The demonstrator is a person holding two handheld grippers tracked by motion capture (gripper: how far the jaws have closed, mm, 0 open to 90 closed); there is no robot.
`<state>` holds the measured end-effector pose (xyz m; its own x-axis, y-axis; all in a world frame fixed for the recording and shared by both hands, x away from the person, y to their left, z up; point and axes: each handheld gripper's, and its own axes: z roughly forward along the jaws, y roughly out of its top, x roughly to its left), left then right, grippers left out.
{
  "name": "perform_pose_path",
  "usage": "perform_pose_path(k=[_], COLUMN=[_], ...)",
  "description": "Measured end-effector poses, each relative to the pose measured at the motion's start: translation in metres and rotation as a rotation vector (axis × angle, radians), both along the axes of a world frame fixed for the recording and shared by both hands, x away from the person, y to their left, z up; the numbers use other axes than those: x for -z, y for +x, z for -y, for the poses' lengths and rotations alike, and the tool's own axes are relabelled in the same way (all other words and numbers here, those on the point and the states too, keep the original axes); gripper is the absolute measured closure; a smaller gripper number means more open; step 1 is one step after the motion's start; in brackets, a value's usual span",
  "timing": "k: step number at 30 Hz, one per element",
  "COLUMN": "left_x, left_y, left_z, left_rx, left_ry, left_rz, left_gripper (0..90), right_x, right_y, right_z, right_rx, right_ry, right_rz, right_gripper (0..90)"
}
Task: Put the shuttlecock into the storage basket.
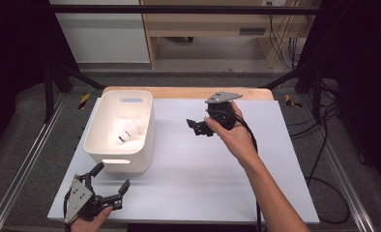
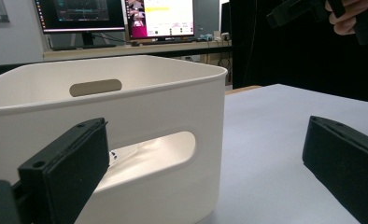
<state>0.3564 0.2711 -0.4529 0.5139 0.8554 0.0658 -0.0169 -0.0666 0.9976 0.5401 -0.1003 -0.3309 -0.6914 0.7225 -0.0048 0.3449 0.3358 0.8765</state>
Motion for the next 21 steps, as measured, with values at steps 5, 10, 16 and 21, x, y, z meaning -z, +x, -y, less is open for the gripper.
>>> perform_pose_path(k=[5, 10, 16, 21], left_x=[0.0, 0.0, 0.0, 0.0], left_y=[0.0, 0.0, 0.0, 0.0], left_z=[-0.003, -0.008, -0.01, -0.011], left_rx=[-0.009, -0.023, -0.027, -0.031], left_ry=[-0.007, -0.017, -0.017, -0.02], left_rz=[-0.002, -0.003, -0.004, -0.004], left_gripper=[0.7, 0.7, 0.7, 0.7], right_x=[0.001, 0.001, 0.001, 0.0], right_y=[0.0, -0.002, -0.004, -0.005], right_z=[0.008, 0.018, 0.029, 0.038], right_rx=[0.012, 0.021, 0.036, 0.046], right_ry=[0.003, 0.015, 0.028, 0.04], right_rz=[-0.001, 0.004, 0.004, 0.008], right_gripper=[4.5, 4.4, 4.4, 4.3])
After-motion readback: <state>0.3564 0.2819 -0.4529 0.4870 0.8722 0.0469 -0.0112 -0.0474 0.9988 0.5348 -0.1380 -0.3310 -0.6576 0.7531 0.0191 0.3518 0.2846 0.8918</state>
